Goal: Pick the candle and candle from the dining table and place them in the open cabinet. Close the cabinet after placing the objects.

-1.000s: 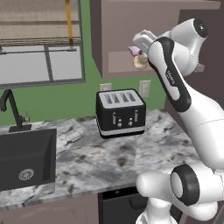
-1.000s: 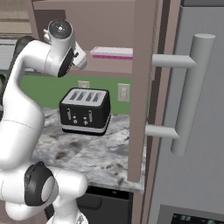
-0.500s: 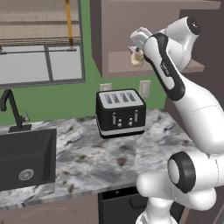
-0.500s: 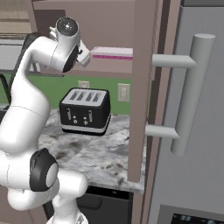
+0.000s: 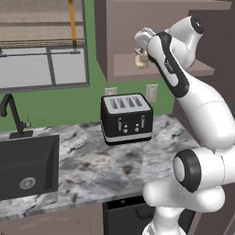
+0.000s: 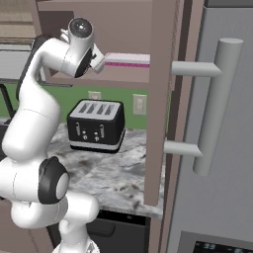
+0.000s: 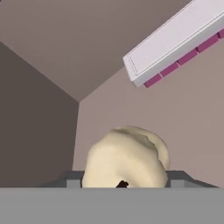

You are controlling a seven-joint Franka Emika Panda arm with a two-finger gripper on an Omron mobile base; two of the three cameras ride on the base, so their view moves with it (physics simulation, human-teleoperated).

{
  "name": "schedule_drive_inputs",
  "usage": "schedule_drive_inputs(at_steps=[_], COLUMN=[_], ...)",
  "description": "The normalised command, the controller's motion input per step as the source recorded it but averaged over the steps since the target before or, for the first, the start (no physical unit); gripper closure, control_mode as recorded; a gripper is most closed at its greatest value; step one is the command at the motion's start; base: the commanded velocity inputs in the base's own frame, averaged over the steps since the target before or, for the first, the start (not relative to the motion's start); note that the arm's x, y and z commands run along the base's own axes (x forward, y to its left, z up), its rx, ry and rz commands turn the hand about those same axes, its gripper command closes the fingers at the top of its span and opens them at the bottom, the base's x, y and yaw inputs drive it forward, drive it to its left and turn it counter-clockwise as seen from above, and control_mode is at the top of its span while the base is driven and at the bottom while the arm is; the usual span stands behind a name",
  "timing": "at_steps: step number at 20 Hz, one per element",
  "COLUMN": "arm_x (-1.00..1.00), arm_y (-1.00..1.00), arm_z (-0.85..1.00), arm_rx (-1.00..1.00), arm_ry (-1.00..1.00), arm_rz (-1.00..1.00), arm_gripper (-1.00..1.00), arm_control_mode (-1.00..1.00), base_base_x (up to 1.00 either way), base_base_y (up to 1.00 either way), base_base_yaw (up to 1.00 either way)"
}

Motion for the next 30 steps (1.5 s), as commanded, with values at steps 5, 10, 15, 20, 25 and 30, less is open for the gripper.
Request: schedule_drive_inputs(at_steps=[5,10,15,20,25,30], arm_x=[0.14,0.17,0.22,0.21,0.19,0.16], arm_y=[0.00,0.00,0.00,0.00,0.00,0.01], arm_z=[-0.07,-0.02,-0.02,-0.09,-0.10,-0.12], arm_rx=[0.00,0.00,0.00,0.00,0.00,0.00], arm_ry=[0.03,0.02,0.01,0.01,0.02,0.02], arm_rz=[0.00,0.00,0.00,0.00,0.00,0.00], arm_gripper=[1.00,1.00,1.00,1.00,1.00,1.00], arm_control_mode=[-1.00,-1.00,-1.00,-1.00,-1.00,-1.00], base_base_x=[0.00,0.00,0.00,0.00,0.00,0.00], base_base_y=[0.00,0.00,0.00,0.00,0.00,0.00], base_base_yaw=[0.00,0.00,0.00,0.00,0.00,0.00])
